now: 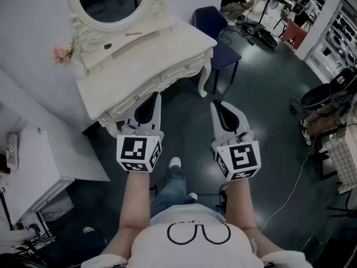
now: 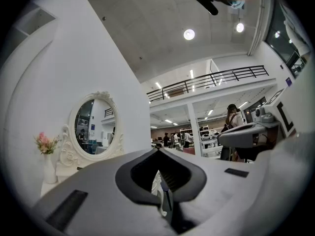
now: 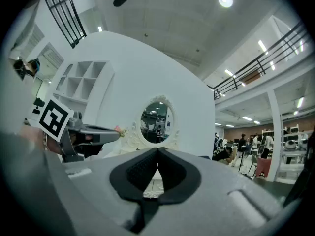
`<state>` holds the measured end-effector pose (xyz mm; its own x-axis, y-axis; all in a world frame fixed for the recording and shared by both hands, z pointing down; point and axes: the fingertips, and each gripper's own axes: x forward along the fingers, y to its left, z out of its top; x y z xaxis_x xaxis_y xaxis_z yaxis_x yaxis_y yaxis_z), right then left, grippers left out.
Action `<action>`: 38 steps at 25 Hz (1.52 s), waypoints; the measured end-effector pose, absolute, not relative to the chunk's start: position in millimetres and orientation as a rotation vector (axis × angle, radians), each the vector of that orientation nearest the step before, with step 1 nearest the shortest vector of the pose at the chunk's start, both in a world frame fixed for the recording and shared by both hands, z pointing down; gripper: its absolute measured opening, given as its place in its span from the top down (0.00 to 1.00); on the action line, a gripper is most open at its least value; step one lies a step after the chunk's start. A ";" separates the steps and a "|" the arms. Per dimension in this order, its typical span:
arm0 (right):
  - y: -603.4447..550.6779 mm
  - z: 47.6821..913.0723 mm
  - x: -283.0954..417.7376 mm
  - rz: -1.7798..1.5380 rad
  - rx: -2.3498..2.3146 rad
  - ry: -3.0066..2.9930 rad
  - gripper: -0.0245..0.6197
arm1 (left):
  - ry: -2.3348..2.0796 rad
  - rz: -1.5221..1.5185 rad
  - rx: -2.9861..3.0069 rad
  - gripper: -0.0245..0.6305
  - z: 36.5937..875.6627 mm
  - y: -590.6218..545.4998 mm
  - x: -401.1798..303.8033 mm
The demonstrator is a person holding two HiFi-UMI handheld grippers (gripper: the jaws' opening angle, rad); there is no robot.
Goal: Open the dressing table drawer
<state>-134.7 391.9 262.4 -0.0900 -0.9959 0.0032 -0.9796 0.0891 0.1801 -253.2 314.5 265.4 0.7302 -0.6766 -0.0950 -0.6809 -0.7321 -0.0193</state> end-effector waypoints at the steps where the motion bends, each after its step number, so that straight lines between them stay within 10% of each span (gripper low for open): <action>1: 384.8 263.7 -133.8 -0.199 2.031 -2.222 0.97 | 1.126 0.126 -2.873 0.96 266.4 307.1 -252.1; 38: 57.1 300.2 -24.3 -0.103 2.025 -2.193 0.96 | 1.113 0.037 -2.944 0.96 306.9 -17.6 -144.9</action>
